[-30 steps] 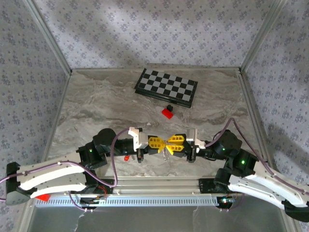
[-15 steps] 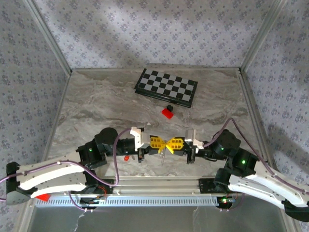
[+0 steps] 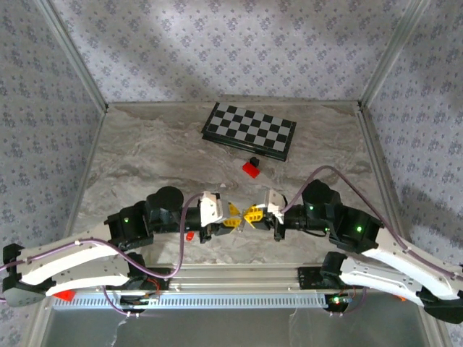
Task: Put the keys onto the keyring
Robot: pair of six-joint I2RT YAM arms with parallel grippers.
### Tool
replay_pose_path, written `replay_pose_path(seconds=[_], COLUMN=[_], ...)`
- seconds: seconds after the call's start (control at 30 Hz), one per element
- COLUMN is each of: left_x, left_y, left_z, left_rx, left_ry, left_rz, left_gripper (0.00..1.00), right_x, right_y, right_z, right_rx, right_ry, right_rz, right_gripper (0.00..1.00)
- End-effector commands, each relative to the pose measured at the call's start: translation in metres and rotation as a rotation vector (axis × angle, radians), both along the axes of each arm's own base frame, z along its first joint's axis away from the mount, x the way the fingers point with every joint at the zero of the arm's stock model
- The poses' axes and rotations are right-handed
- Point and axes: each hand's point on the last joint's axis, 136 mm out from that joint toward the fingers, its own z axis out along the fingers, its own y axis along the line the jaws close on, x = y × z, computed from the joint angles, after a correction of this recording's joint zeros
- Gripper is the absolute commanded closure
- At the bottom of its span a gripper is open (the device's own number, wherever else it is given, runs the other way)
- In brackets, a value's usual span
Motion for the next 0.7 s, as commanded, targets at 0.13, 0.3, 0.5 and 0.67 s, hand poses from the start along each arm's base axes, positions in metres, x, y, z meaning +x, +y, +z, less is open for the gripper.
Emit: replay_pose_path(seconds=[0.13, 0.3, 0.5, 0.67], left_x=[-0.0006, -0.0006, -0.0011, -0.0017], left_y=[0.0033, 0.0033, 0.0016, -0.0002], left_z=[0.0146, 0.0145, 0.0147, 0.0153], left_rx=[-0.017, -0.015, -0.017, -0.024], left_ry=[-0.031, -0.033, -0.029, -0.027], left_rz=[-0.002, -0.002, -0.007, -0.013], left_gripper=[0.80, 0.81, 0.86, 0.89], right_x=[-0.0111, -0.0148, -0.0170, -0.0173], right_y=[0.0017, 0.0036, 0.0038, 0.0045], right_z=[0.0190, 0.0195, 0.0191, 0.0157], right_rx=[0.032, 0.035, 0.034, 0.024], right_ry=[-0.022, -0.019, -0.017, -0.015], right_rz=[0.071, 0.096, 0.107, 0.108], right_gripper=[1.00, 1.00, 1.00, 1.00])
